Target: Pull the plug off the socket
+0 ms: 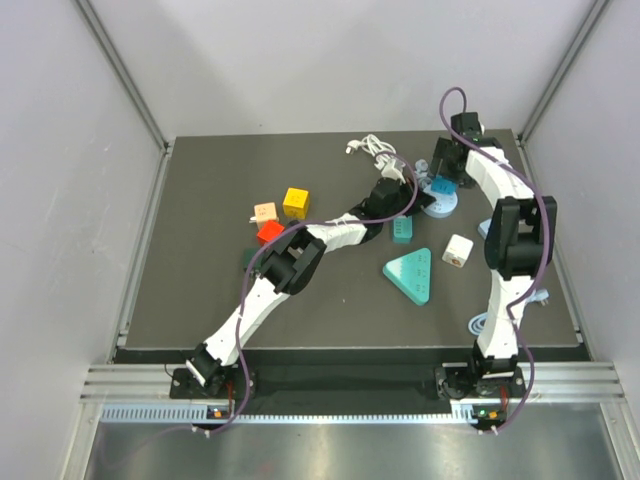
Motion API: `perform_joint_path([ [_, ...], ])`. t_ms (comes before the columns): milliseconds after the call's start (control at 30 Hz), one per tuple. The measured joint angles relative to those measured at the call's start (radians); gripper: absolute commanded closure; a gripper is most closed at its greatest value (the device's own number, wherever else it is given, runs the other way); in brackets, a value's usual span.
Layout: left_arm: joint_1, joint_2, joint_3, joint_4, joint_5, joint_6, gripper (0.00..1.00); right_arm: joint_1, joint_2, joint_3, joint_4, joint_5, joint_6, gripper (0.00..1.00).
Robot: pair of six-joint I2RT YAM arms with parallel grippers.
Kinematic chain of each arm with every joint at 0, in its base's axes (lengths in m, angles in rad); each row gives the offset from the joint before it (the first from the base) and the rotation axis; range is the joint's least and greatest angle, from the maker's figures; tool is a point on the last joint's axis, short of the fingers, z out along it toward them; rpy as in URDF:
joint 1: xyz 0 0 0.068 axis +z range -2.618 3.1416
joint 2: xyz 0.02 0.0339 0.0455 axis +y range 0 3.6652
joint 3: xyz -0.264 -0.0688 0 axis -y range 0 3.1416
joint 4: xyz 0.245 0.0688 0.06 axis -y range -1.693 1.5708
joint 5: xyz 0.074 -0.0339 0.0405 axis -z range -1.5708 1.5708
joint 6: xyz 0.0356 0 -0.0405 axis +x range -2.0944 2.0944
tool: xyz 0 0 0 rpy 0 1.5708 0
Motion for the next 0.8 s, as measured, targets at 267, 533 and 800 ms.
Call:
perform_joint_path([
  [267, 0.0, 0.0, 0.007, -0.019, -0.012, -0.004, 1.0, 0.001, 0.045, 0.005, 0.004, 0.002, 0.0, 0.26],
  [533, 0.0, 0.0, 0.015, -0.043, -0.026, -0.019, 1.0, 0.004, 0.046, 0.005, 0.007, 0.005, -0.003, 0.53],
  [800, -0.003, 0.005, 0.083, -0.187, -0.065, -0.034, 1.0, 0.006, 0.046, 0.005, 0.011, 0.011, -0.004, 1.0],
])
